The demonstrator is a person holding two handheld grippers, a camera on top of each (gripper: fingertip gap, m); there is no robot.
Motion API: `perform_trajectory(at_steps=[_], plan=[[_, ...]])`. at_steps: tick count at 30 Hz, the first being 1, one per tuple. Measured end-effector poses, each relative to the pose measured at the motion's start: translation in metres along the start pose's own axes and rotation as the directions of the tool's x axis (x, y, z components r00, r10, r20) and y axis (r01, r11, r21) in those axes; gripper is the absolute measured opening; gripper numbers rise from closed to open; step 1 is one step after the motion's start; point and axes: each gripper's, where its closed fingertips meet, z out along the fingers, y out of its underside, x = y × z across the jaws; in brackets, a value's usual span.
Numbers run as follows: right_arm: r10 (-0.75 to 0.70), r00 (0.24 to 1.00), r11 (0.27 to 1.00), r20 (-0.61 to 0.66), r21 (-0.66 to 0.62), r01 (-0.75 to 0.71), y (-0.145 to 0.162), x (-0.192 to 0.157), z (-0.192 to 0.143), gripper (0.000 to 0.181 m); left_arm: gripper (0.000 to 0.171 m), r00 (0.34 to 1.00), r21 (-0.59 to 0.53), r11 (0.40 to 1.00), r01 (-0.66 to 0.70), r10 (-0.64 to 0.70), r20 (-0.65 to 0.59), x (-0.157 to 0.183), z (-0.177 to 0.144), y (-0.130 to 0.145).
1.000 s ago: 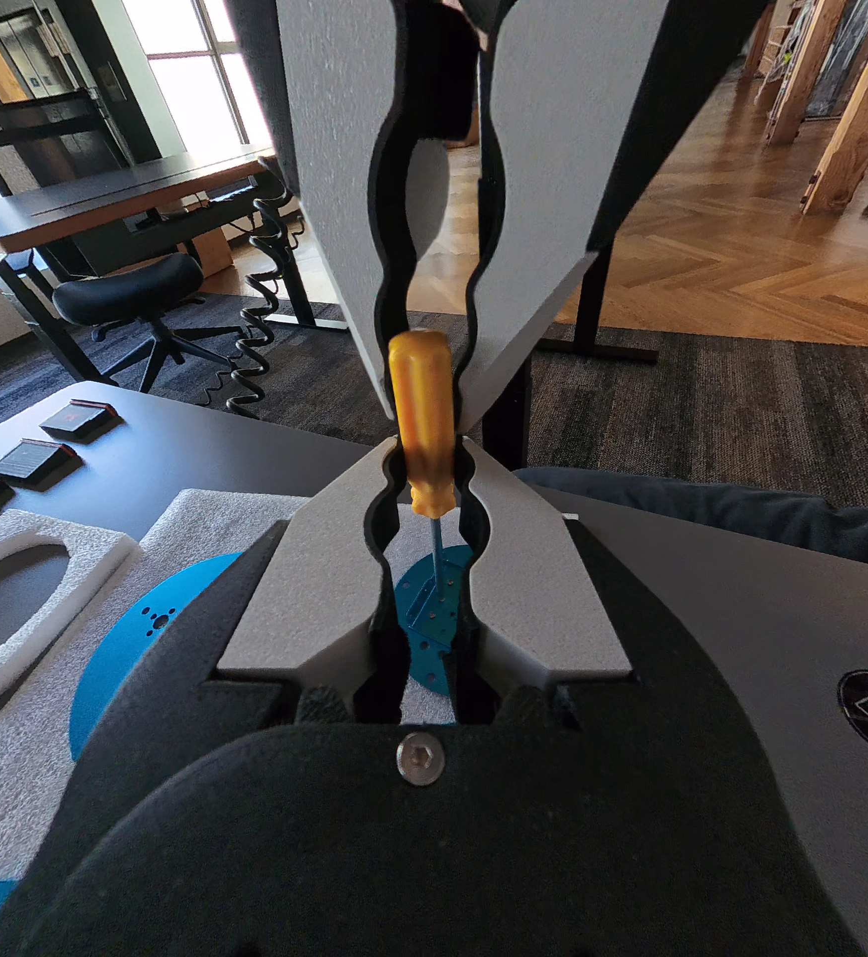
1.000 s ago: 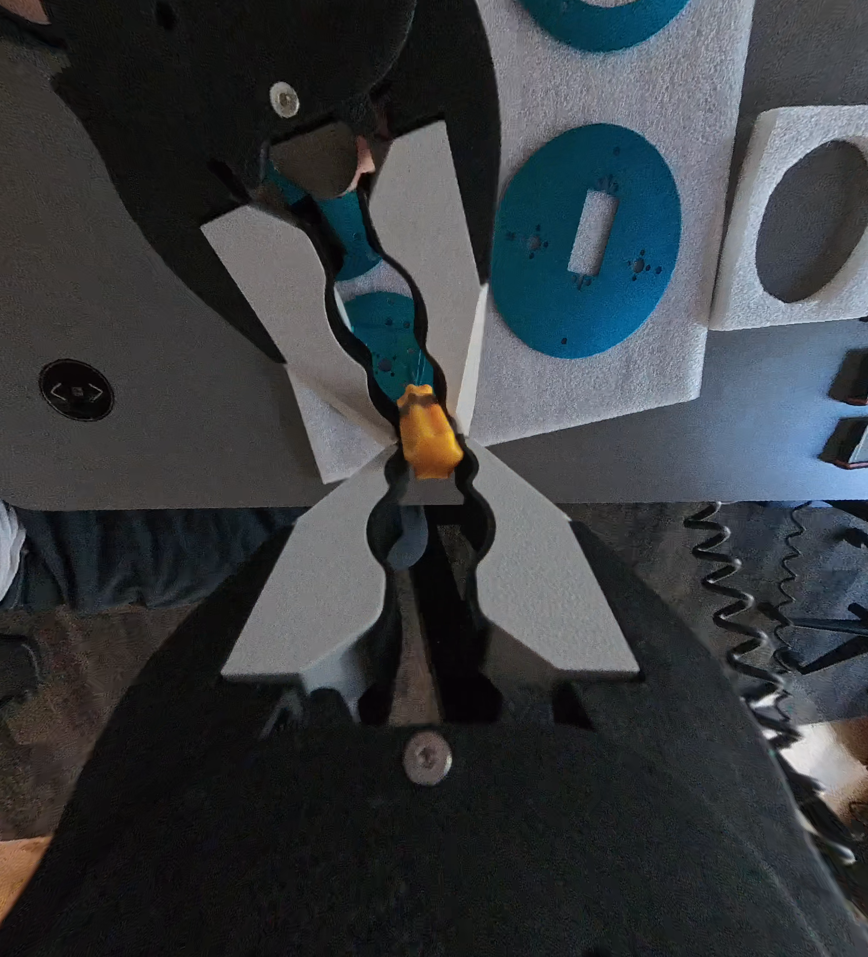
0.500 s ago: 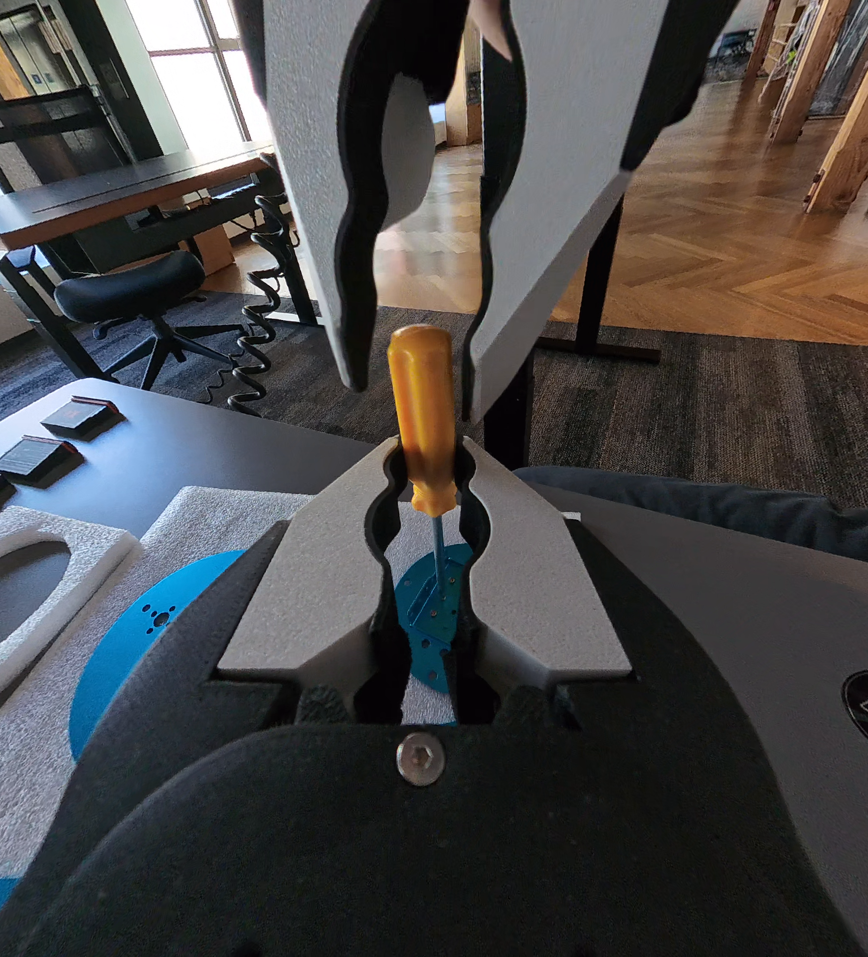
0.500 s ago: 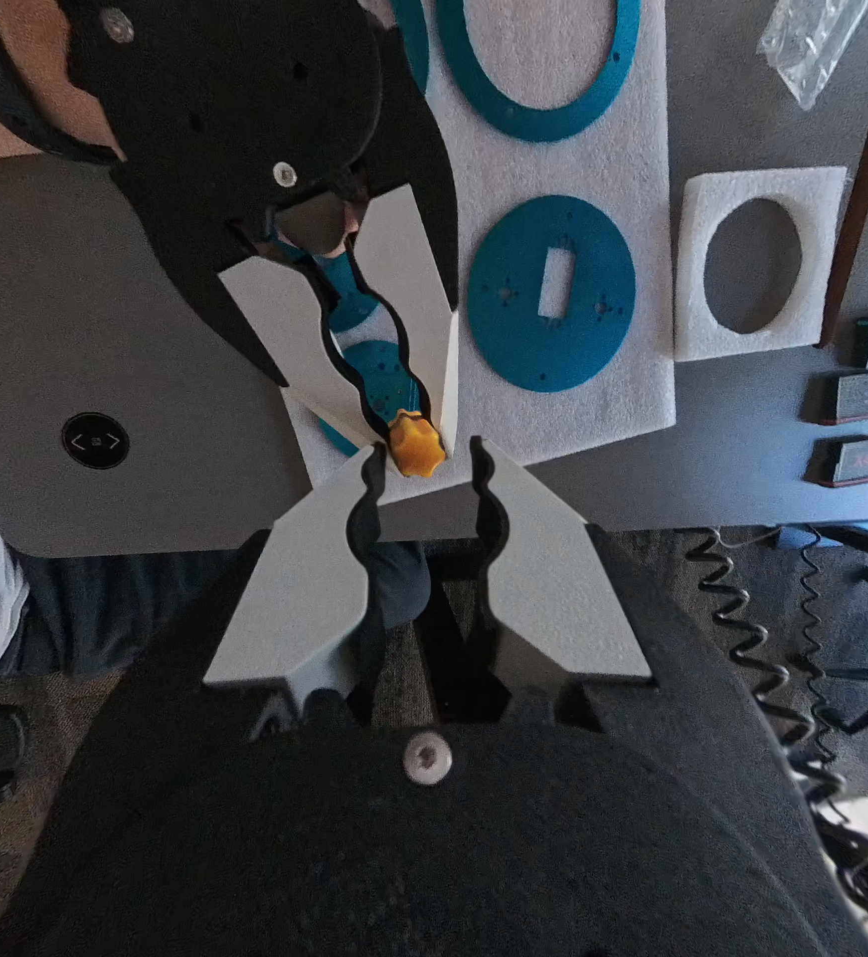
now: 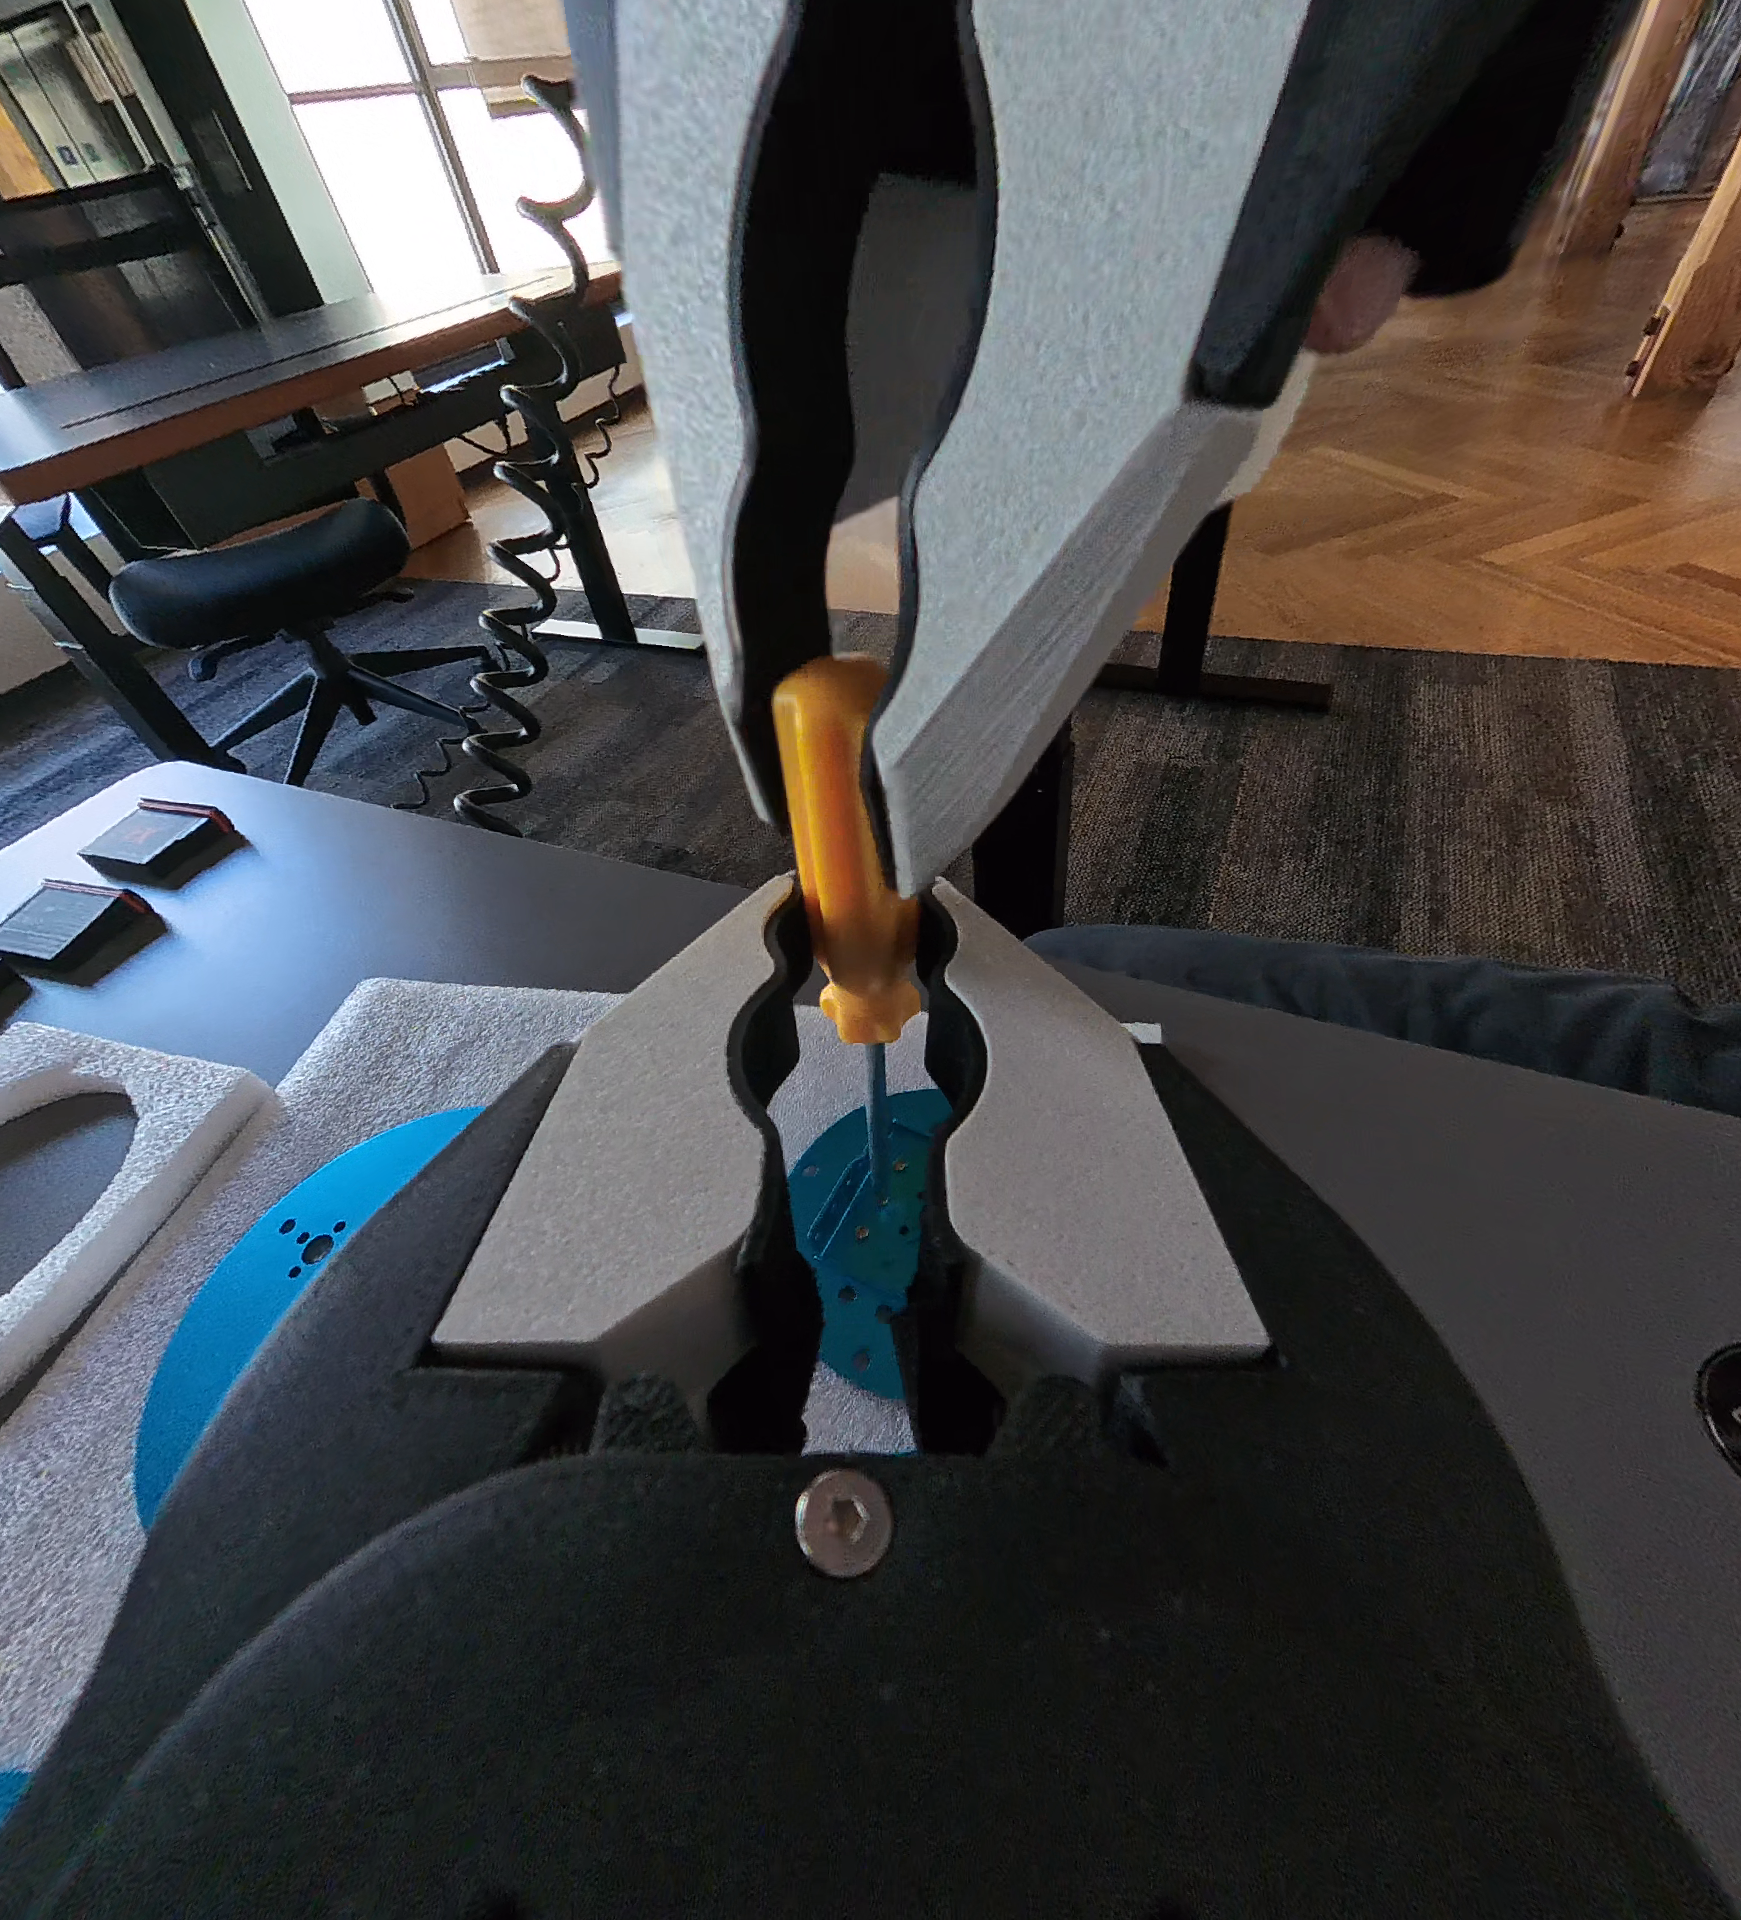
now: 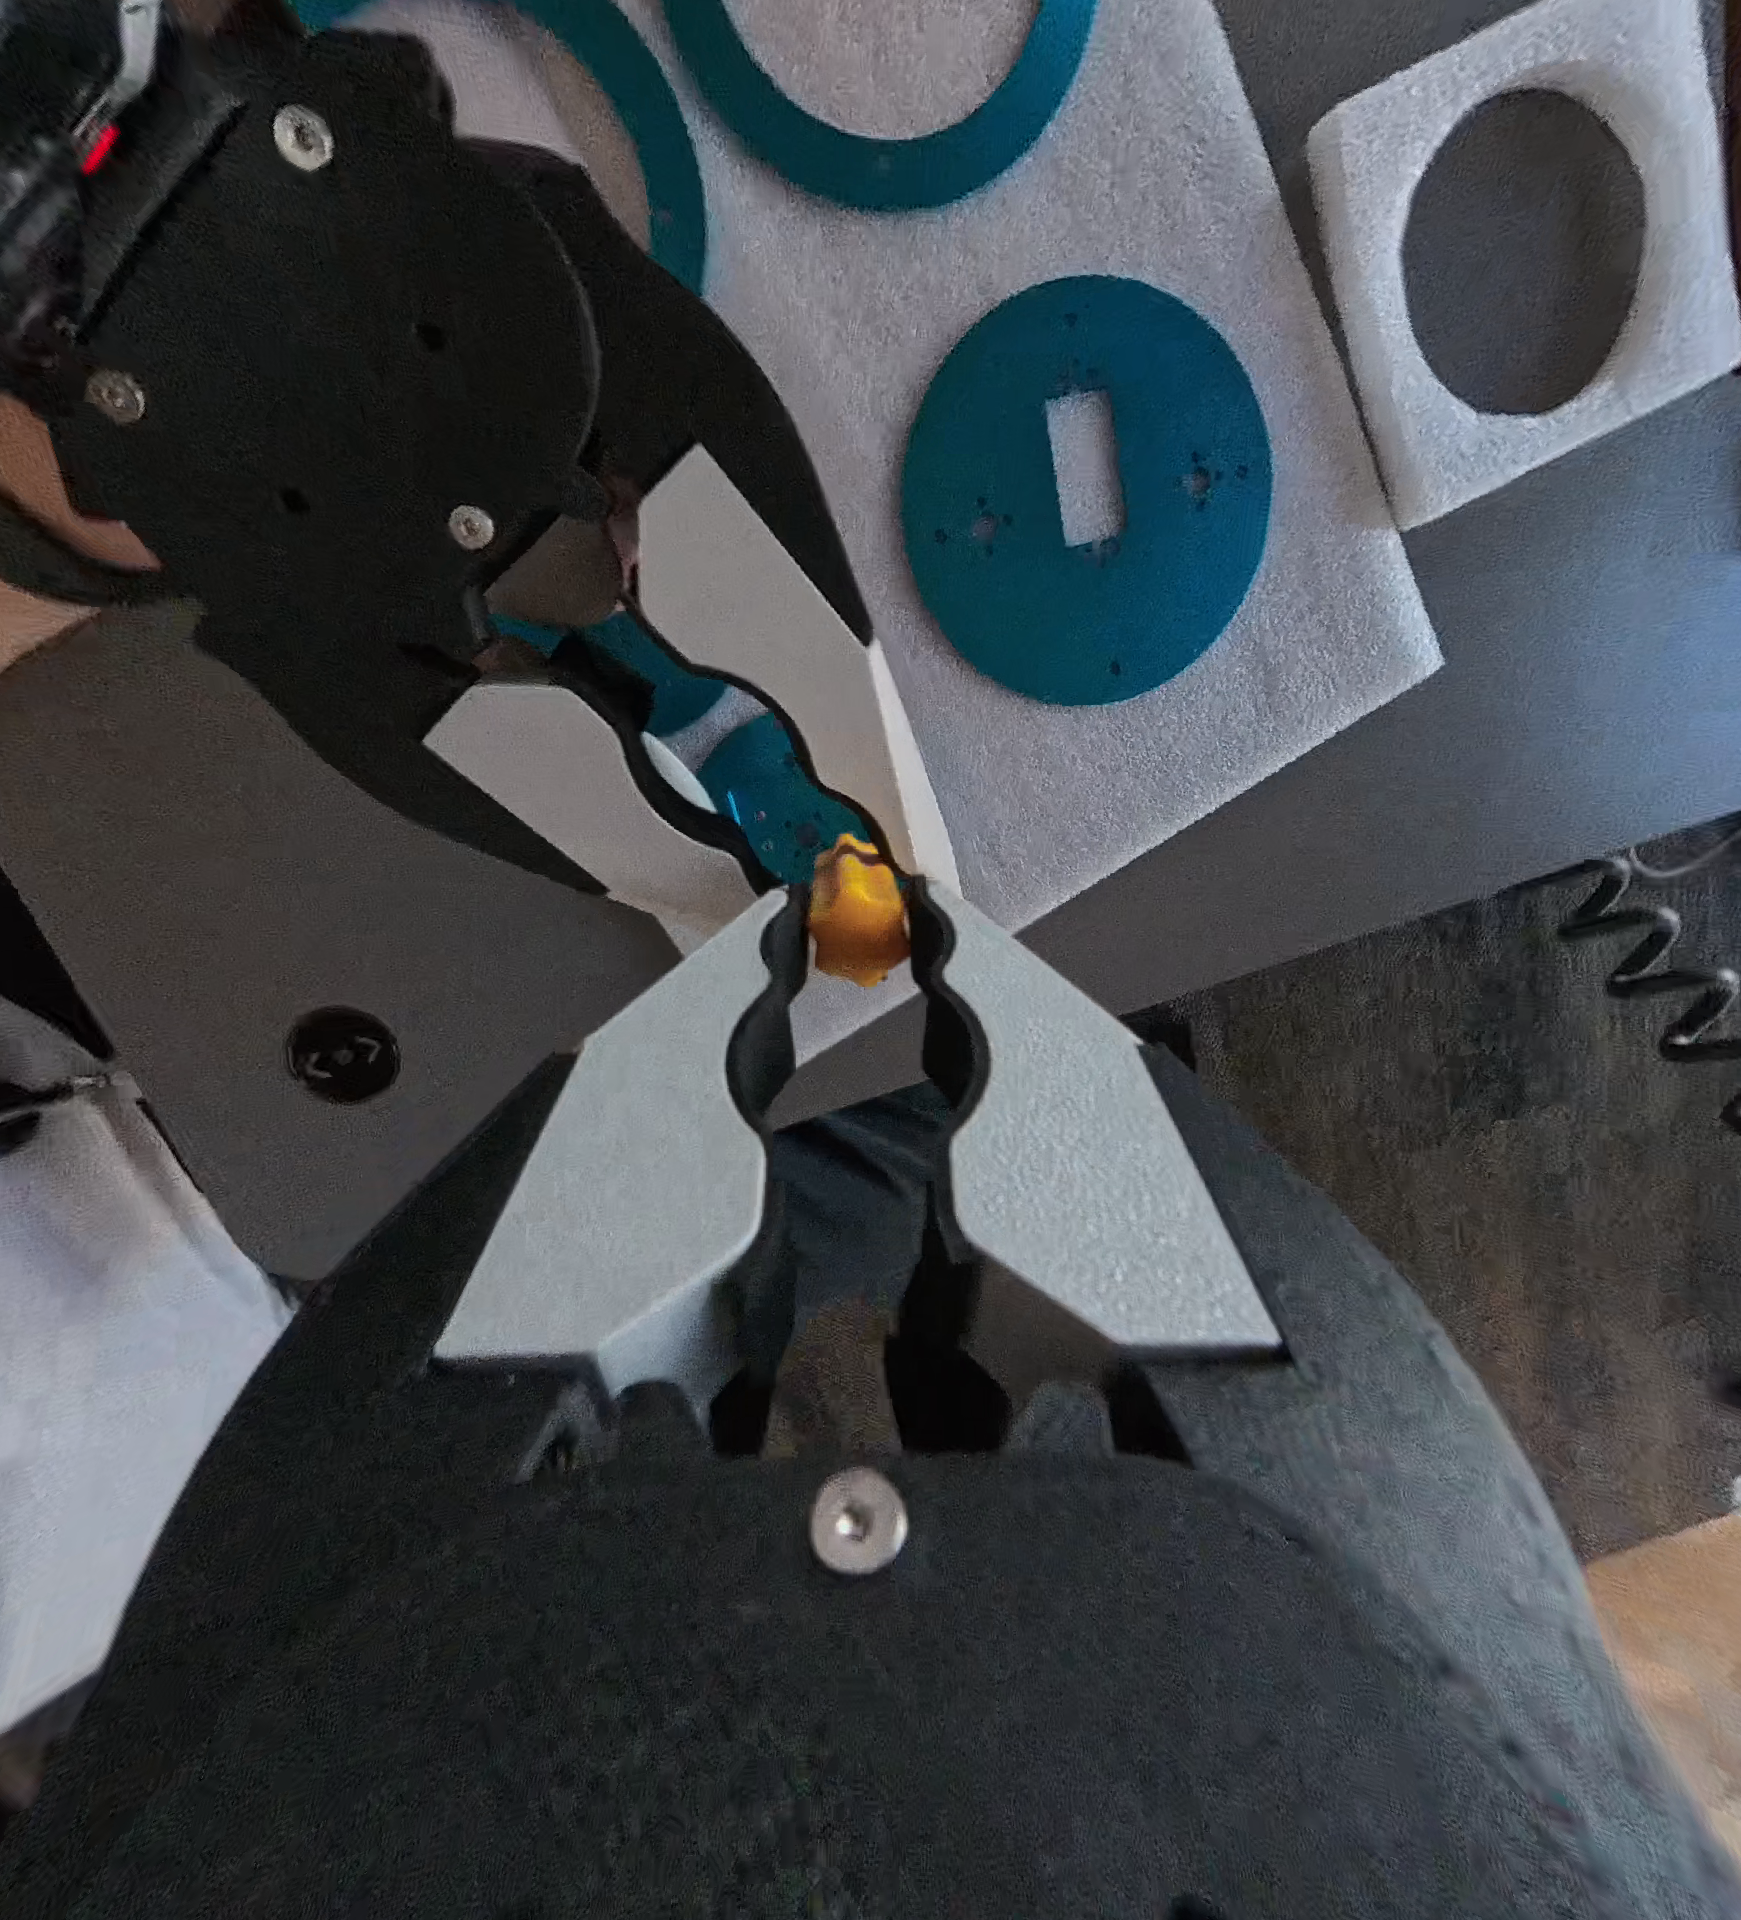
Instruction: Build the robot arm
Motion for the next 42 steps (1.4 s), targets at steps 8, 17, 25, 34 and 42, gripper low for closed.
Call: perform_trajectory(at_steps=[8,17,25,34,42], plan=[[-0.133,0.989,0.991,0.064,-0.018,0.135,0.002,-0.001,0.001,0.017,0.018,1.0,-0.005,1.0,0.002,-0.002,-0.007,0.001,0.0,0.0],[-0.037,0.999,0.999,-0.018,0.021,0.037,-0.004,0.002,0.001,0.02,0.016,1.0,-0.01,1.0,0.003,-0.003,-0.003,-0.002,0.001,0.001],[-0.026,0.998,0.999,0.054,0.031,0.025,-0.006,0.002,0.002,0.019,0.016,1.0,-0.006,1.0,0.014,-0.013,0.009,-0.005,0.001,0.002],[-0.081,0.997,0.997,-0.005,-0.005,0.081,-0.006,0.004,0.004,0.025,0.015,1.0,-0.012,1.0,0.009,-0.009,0.007,-0.005,0.002,0.003],[0.116,0.993,0.993,-0.007,-0.014,-0.116,0.001,0.002,0.009,0.018,0.011,0.999,-0.037,0.999,-0.008,0.01,0.036,-0.007,0.006,0.004]])
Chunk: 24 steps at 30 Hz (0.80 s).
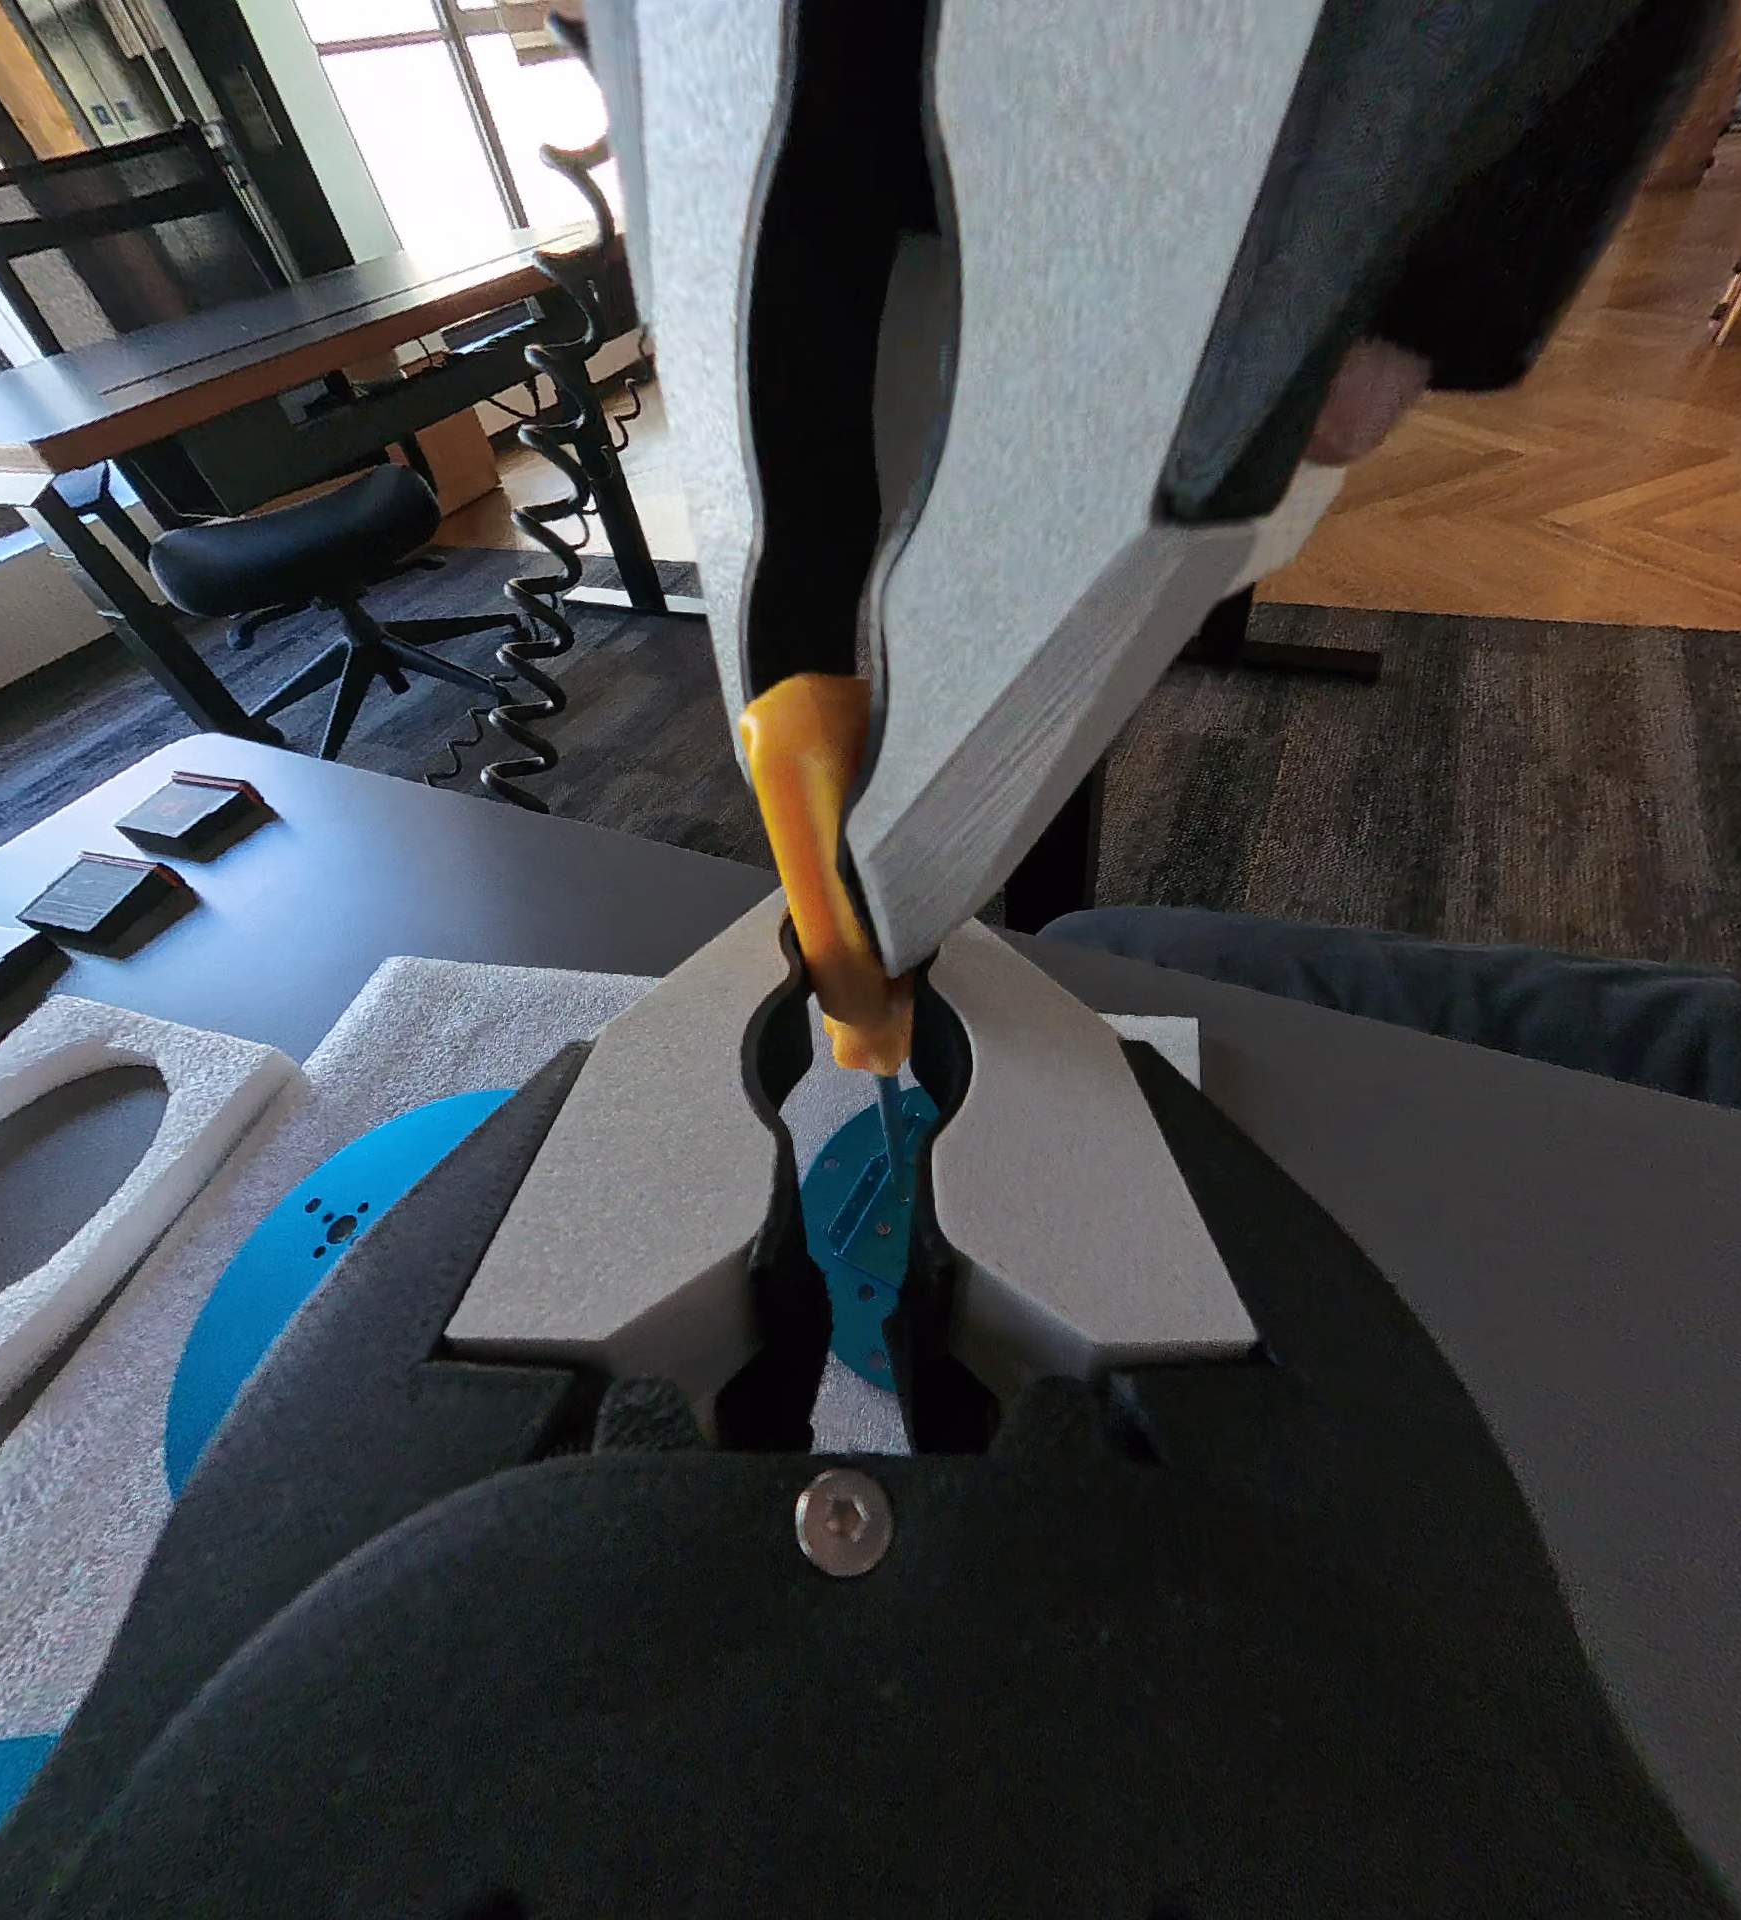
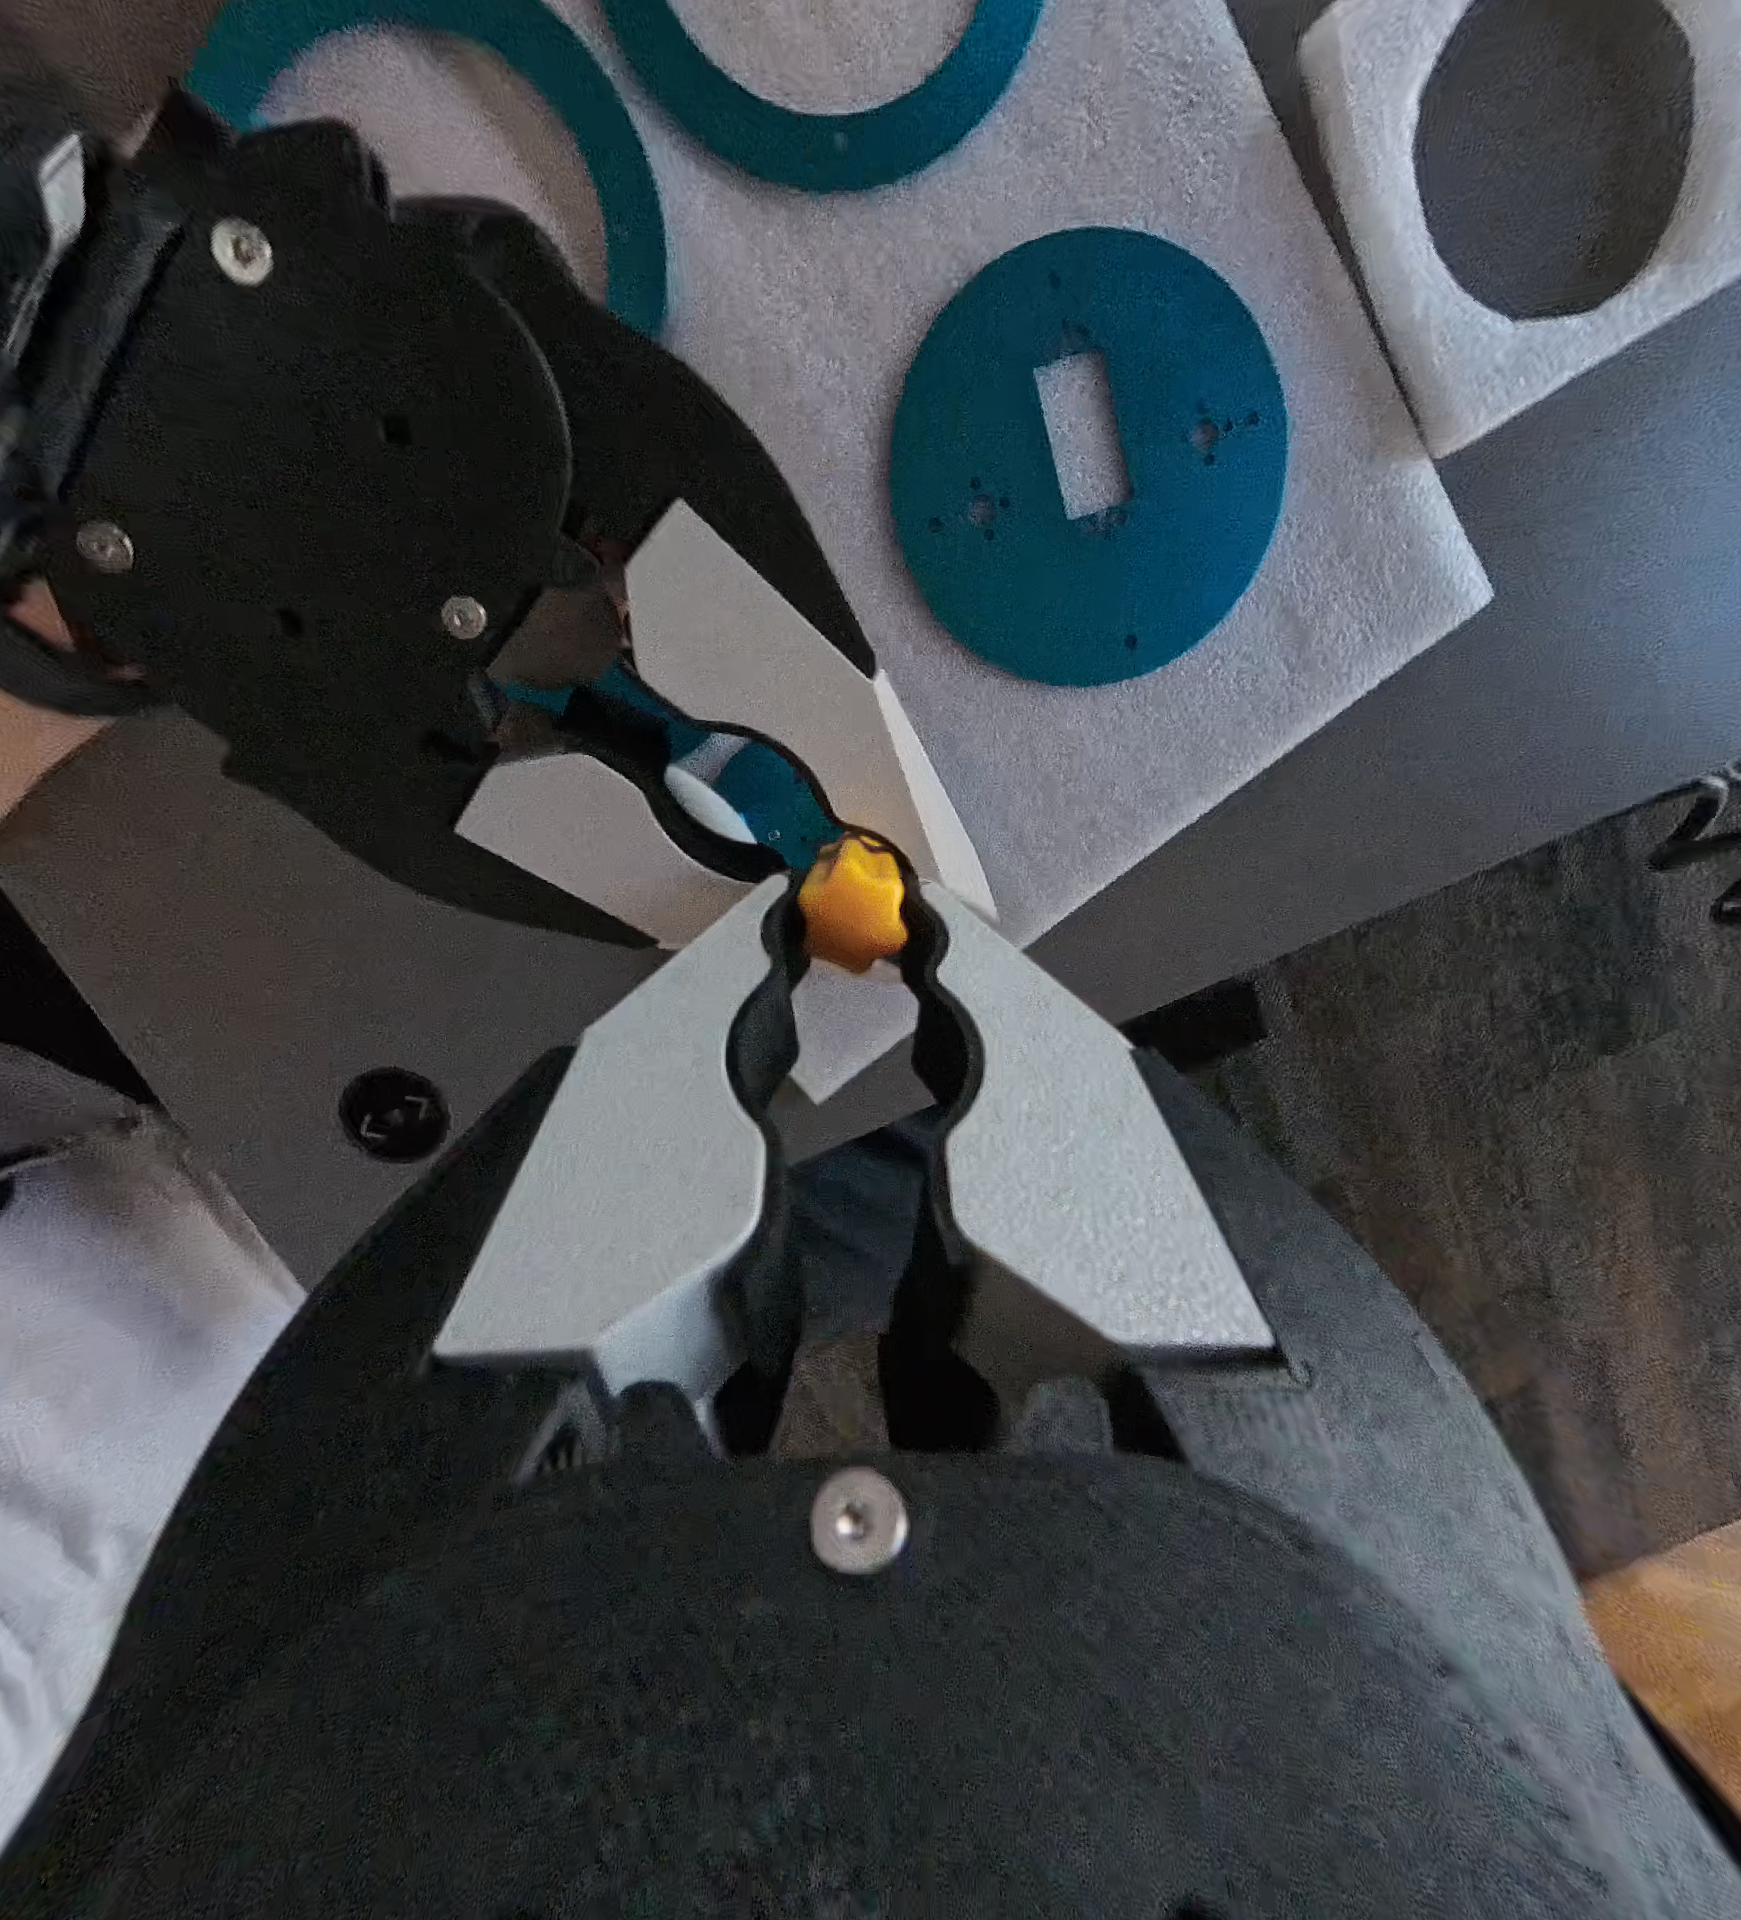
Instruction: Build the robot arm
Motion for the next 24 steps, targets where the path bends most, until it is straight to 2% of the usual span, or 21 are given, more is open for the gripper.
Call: perform_trajectory(at_steps=[2,4,6,8,11,13,18,19,21,24], plan=[[0.072,0.997,0.997,-0.035,0.009,-0.072,0.0,0.0,0.0,0.017,0.01,1.0,0.002,1.0,-0.001,0.001,-0.005,0.001,0.0,0.0],[0.051,0.998,0.999,-0.037,-0.001,-0.051,0.001,-0.002,-0.001,0.017,0.01,1.0,0.005,1.0,-0.005,0.005,-0.008,0.002,0.0,0.0],[-0.049,0.999,0.999,-0.008,-0.01,0.049,-0.002,-0.003,0.0,0.017,0.01,1.0,0.007,1.0,-0.004,0.004,-0.009,0.002,-0.001,0.0],[-0.18,0.984,0.984,0.0,0.003,0.18,-0.007,-0.001,0.0,0.024,0.01,1.0,0.012,1.0,0.009,-0.009,-0.013,0.001,-0.002,0.001],[-0.23,0.971,0.973,0.063,0.036,0.228,-0.01,-0.006,0.002,0.018,0.011,1.0,0.016,1.0,0.023,-0.022,-0.02,0.0,-0.003,0.001],[-0.171,0.983,0.985,0.07,0.038,0.168,-0.009,-0.005,0.002,0.018,0.01,0.999,0.013,0.999,0.029,-0.029,-0.017,-0.001,-0.002,0.001],[0.105,0.994,0.994,0.002,0.038,-0.105,-0.008,-0.002,0.003,0.018,0.009,0.999,0.002,0.999,0.037,-0.037,-0.007,-0.001,-0.002,0.003],[0.095,0.995,0.995,-0.008,0.025,-0.095,-0.007,-0.003,0.002,0.018,0.009,1.0,0.002,1.0,0.028,-0.028,-0.01,0.0,-0.003,0.003],[-0.013,1.0,1.0,-0.005,0.0,0.013,-0.006,-0.004,0.002,0.018,0.009,1.0,0.0,1.0,0.012,-0.012,-0.006,0.002,-0.002,0.003],[-0.212,0.976,0.976,0.042,0.064,0.209,-0.012,-0.004,0.002,0.021,0.01,0.999,0.009,1.0,0.03,-0.03,-0.017,0.003,-0.001,0.002]])
